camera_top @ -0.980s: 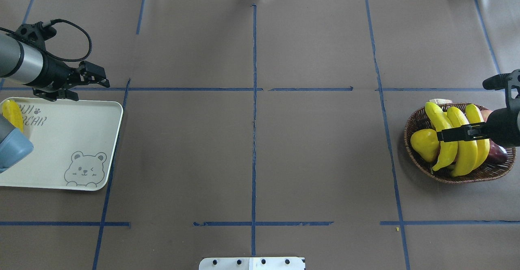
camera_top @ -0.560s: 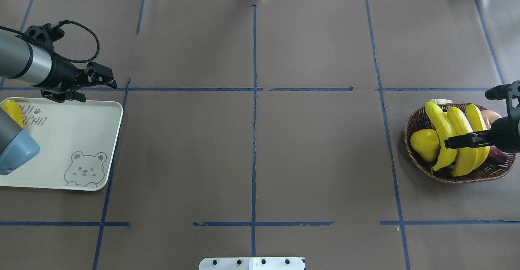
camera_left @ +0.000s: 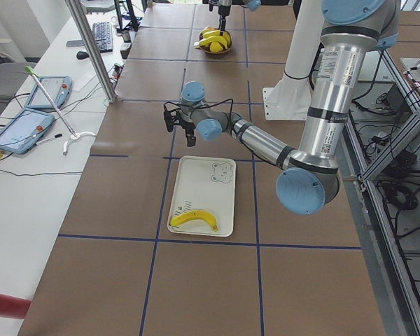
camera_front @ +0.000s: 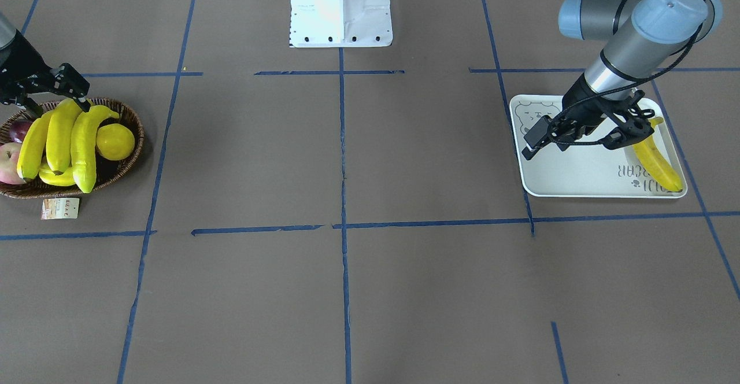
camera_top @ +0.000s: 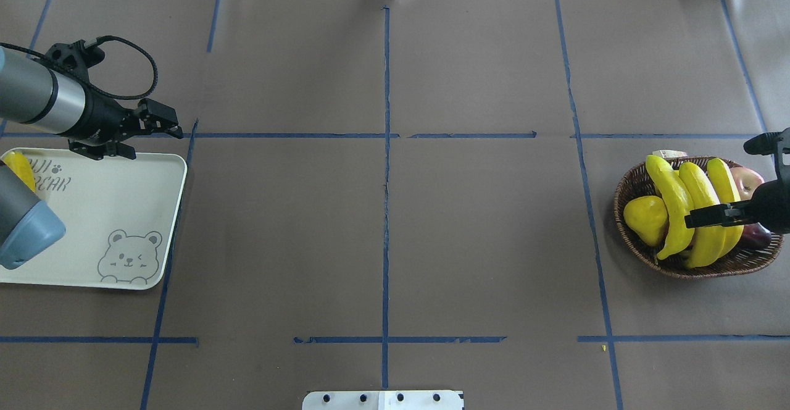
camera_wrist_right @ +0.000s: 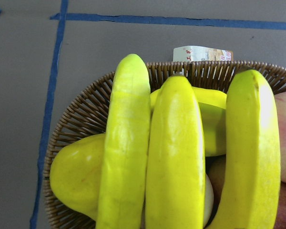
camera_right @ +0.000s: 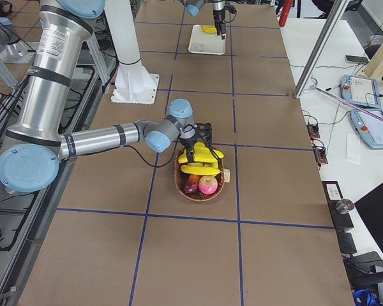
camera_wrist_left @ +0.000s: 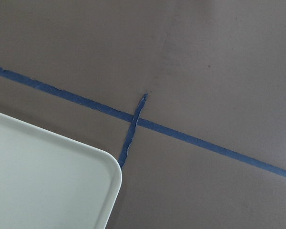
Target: Transfer all bananas from basket to plate
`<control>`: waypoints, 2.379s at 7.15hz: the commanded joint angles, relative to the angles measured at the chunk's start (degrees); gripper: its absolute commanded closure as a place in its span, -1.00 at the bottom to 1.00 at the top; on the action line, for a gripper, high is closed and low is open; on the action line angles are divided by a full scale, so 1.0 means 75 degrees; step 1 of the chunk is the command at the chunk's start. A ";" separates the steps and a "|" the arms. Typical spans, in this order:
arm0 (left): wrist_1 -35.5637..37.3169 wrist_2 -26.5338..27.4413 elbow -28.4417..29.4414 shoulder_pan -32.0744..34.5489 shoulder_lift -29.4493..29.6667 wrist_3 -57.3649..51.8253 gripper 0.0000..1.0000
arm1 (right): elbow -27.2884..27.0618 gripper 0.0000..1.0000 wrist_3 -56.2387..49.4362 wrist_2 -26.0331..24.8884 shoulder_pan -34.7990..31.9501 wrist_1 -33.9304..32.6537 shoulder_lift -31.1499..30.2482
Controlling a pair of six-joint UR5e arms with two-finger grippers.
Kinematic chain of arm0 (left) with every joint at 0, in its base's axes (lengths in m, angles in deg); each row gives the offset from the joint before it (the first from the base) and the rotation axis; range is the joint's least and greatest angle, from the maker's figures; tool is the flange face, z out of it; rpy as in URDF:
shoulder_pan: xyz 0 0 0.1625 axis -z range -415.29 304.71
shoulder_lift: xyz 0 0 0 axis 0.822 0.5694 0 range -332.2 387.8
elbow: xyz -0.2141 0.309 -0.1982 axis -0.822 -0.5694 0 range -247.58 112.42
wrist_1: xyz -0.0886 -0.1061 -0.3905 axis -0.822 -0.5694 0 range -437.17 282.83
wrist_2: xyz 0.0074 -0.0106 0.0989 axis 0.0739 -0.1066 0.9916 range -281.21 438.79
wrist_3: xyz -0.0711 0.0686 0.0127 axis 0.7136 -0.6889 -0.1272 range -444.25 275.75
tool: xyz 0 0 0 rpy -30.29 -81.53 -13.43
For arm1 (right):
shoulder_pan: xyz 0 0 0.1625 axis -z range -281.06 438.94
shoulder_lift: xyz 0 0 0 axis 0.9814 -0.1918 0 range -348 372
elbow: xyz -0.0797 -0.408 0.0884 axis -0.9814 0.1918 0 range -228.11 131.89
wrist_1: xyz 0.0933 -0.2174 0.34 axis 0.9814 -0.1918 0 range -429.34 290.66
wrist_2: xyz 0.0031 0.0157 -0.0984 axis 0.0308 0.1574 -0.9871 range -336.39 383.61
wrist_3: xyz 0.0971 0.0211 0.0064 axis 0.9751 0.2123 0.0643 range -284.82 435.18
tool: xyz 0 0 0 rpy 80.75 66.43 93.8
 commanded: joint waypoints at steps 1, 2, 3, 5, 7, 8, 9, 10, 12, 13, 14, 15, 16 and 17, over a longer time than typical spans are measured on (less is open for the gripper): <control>0.0000 0.0002 -0.0006 -0.0035 -0.0003 0.0000 -1.00 | 0.0108 -0.60 0.0000 0.0011 -0.0006 0.0000 -0.0019; 0.0000 0.0002 0.0006 -0.0047 0.0009 0.0000 -0.99 | 0.0132 -0.56 0.0000 0.0023 -0.0006 0.0000 -0.0019; 0.0000 0.0002 -0.0006 -0.0047 0.0009 0.0000 -0.99 | 0.0144 -0.47 0.0000 0.0046 -0.0006 0.0000 -0.0008; 0.0000 0.0002 -0.0018 -0.0047 -0.0003 0.0000 -1.00 | 0.0121 0.11 0.0000 0.0070 -0.0018 0.0012 -0.0008; 0.0000 0.0002 -0.0053 -0.0047 -0.0003 0.0000 -1.00 | 0.0097 0.39 0.0000 0.0082 -0.0146 0.0012 -0.0019; 0.0000 0.0002 -0.0065 -0.0047 0.0009 0.0000 -0.99 | 0.0062 0.65 -0.0012 0.0105 -0.0263 0.0012 -0.0019; 0.0000 -0.0010 -0.0065 -0.0059 0.0009 0.0000 -1.00 | 0.0050 0.89 -0.0035 0.0418 -0.0612 0.0012 -0.0019; 0.0000 -0.0010 -0.0065 -0.0059 0.0009 0.0000 -0.99 | -0.0031 0.98 -0.0395 0.1176 -0.1381 -0.0012 -0.0008; 0.0000 -0.0010 -0.0065 -0.0070 0.0009 0.0000 -1.00 | -0.0055 0.99 -0.0949 0.3480 -0.3255 -0.0059 0.0121; 0.0000 -0.0010 -0.0053 -0.0082 0.0009 0.0000 -0.99 | -0.0055 0.99 -0.0938 0.4118 -0.3600 -0.0105 0.0550; -0.0012 -0.0010 -0.0041 -0.0117 0.0009 0.0000 -1.00 | -0.0021 0.99 -0.0845 0.4183 -0.3545 -0.0140 0.1100; -0.0012 -0.0010 -0.0018 -0.0210 0.0183 0.0000 -0.99 | 0.0049 0.99 -0.0751 0.4067 -0.2918 -0.0187 0.1778; -0.0023 -0.0021 0.0133 -0.0362 0.0579 0.0151 -1.00 | 0.0236 0.99 -0.0205 0.3648 -0.2146 -0.0234 0.2702; -0.0093 -0.0022 0.0193 -0.0584 0.0978 0.0779 -0.99 | 0.0319 0.99 0.0972 0.2716 -0.1176 -0.0176 0.3395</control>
